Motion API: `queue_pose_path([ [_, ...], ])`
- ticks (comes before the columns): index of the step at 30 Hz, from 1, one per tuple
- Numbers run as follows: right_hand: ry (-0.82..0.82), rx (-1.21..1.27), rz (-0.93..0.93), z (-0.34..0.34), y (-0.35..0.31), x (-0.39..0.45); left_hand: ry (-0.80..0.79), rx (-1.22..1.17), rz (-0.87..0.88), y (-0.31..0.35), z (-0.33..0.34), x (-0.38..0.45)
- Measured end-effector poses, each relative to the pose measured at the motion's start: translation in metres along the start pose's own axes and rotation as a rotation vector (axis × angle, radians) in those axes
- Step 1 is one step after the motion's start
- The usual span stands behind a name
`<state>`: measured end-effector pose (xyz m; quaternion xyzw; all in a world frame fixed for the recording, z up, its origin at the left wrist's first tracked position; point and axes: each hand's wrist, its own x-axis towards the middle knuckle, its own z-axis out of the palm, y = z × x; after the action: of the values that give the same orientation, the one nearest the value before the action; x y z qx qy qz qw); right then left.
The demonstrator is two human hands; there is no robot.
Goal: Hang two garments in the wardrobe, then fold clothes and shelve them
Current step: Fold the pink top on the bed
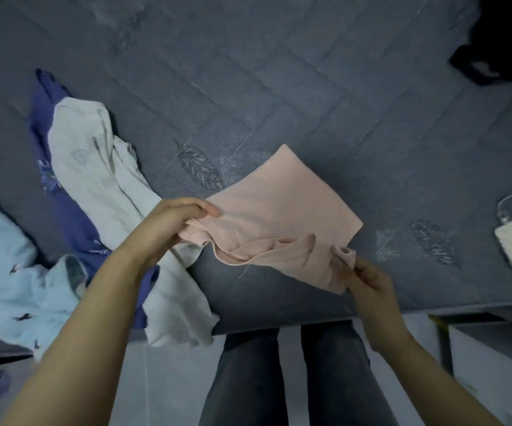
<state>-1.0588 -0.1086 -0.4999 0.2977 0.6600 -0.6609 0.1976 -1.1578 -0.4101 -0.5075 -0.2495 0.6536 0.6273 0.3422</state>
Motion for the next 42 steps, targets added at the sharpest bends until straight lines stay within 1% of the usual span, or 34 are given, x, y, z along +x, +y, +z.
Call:
queue_pose_path([
  [1, 0.009, 0.003, 0.007, -0.015, -0.017, -0.006, 0.026, -0.025, -0.007, 0.004, 0.008, -0.013],
  [3, -0.015, -0.006, 0.014, -0.041, -0.05, -0.018, 0.027, -0.108, -0.06, 0.013, 0.022, -0.04],
  [5, -0.062, -0.014, 0.017, -0.06, -0.081, -0.027, 0.031, -0.266, -0.127, 0.024, 0.033, -0.063],
  [8, -0.112, 0.002, 0.054, -0.084, -0.116, -0.018, 0.086, -0.511, -0.164, 0.047, 0.042, -0.076],
  [10, -0.108, -0.048, 0.082, -0.095, -0.129, 0.012, 0.098, -0.571, -0.176, 0.065, 0.053, -0.065],
  [11, -0.072, -0.064, 0.091, -0.097, -0.132, 0.035, 0.106, -0.574, -0.176, 0.073, 0.059, -0.053],
  [13, -0.007, -0.104, 0.098, -0.094, -0.133, 0.087, 0.136, -0.622, -0.156, 0.084, 0.077, -0.019],
  [14, 0.007, -0.114, 0.086, -0.091, -0.128, 0.116, 0.14, -0.651, -0.135, 0.085, 0.087, 0.001],
  [15, 0.012, -0.121, 0.072, -0.09, -0.118, 0.145, 0.177, -0.638, -0.099, 0.078, 0.095, 0.026],
  [16, 0.012, -0.139, 0.085, -0.09, -0.102, 0.171, 0.237, -0.573, -0.058, 0.064, 0.103, 0.05],
  [18, 0.015, -0.236, 0.193, -0.096, -0.051, 0.201, 0.375, -0.242, -0.033, 0.02, 0.114, 0.086],
  [19, 0.025, -0.26, 0.263, -0.101, -0.021, 0.206, 0.436, -0.076, -0.056, -0.008, 0.117, 0.097],
  [20, 0.038, -0.263, 0.307, -0.106, 0.009, 0.205, 0.46, 0.019, -0.104, -0.037, 0.12, 0.102],
  [22, 0.077, -0.267, 0.298, -0.112, 0.056, 0.19, 0.461, 0.109, -0.194, -0.091, 0.125, 0.097],
  [24, 0.094, -0.291, 0.297, -0.116, 0.09, 0.166, 0.431, 0.15, -0.224, -0.135, 0.129, 0.077],
  [27, 0.047, -0.253, 0.37, -0.122, 0.124, 0.125, 0.398, 0.127, -0.267, -0.183, 0.138, 0.043],
  [29, 0.034, -0.26, 0.396, -0.121, 0.136, 0.101, 0.427, 0.132, -0.27, -0.199, 0.141, 0.029],
  [33, -0.001, -0.37, 0.319, -0.115, 0.143, 0.082, 0.419, 0.36, -0.285, -0.21, 0.138, 0.03],
  [35, -0.01, -0.444, 0.287, -0.117, 0.146, 0.08, 0.415, 0.423, -0.263, -0.213, 0.133, 0.032],
  [39, -0.029, -0.571, 0.287, -0.133, 0.155, 0.073, 0.454, 0.541, -0.236, -0.225, 0.118, 0.02],
  [42, -0.035, -0.59, 0.297, -0.136, 0.16, 0.069, 0.409, 0.63, -0.226, -0.229, 0.115, 0.015],
])
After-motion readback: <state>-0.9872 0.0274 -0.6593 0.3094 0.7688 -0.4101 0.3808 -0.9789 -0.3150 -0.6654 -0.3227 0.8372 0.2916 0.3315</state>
